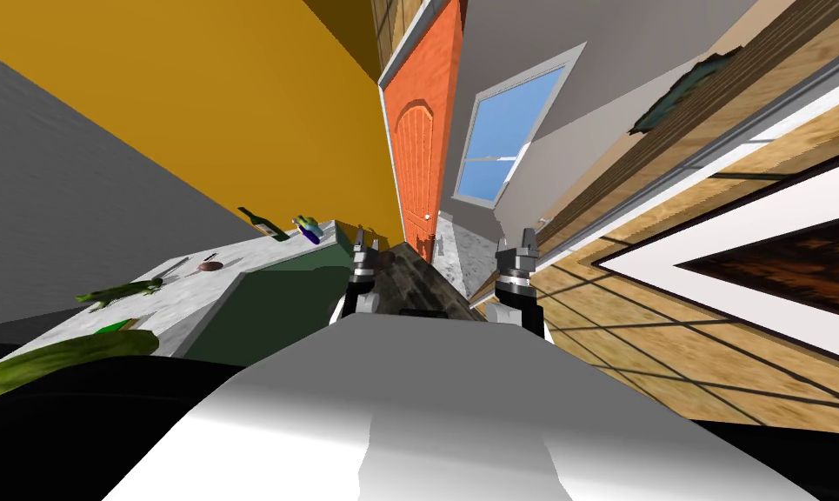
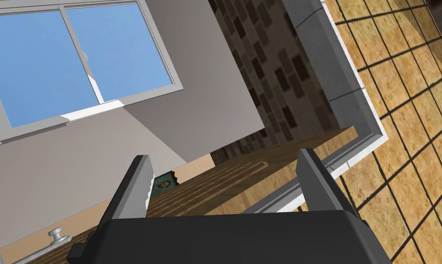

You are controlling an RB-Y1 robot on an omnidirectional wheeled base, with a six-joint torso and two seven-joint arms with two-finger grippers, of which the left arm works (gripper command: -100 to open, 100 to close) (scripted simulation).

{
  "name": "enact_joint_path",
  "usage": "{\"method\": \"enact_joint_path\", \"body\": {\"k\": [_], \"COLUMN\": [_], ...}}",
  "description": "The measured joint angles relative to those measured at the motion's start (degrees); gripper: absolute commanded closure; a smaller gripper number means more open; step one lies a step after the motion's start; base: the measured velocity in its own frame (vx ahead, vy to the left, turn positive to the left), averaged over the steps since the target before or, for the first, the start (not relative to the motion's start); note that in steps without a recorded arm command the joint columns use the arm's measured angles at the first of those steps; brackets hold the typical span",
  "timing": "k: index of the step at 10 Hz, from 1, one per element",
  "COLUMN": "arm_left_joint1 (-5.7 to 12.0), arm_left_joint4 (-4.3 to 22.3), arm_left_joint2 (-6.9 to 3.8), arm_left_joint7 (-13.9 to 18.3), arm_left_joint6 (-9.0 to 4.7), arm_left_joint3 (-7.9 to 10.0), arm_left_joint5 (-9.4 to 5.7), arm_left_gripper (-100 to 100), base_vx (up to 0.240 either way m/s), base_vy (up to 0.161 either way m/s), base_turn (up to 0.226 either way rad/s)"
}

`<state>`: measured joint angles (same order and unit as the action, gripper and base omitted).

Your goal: Push the door open

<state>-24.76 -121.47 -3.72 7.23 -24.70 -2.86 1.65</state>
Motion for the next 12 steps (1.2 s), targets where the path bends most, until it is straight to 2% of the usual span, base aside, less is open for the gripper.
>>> {"method": "enact_joint_path", "body": {"k": [2,7,12], "arm_left_joint1": [1.45,4.45,8.33], "arm_left_joint4": [1.96,7.32,13.41], "arm_left_joint2": [-0.44,-0.8,-1.27], "arm_left_joint7": [0.01,-0.59,-1.04], "arm_left_joint6": [0.34,0.4,0.95], "arm_left_joint3": [0.34,0.27,0.55], "arm_left_joint5": [-0.23,-0.37,-0.68], "arm_left_gripper": [-100,-100,-100], "base_vx": [0.087,0.087,0.079], "base_vy": [0.068,0.075,0.08], "base_turn": [-0.111,-0.13,-0.146]}}
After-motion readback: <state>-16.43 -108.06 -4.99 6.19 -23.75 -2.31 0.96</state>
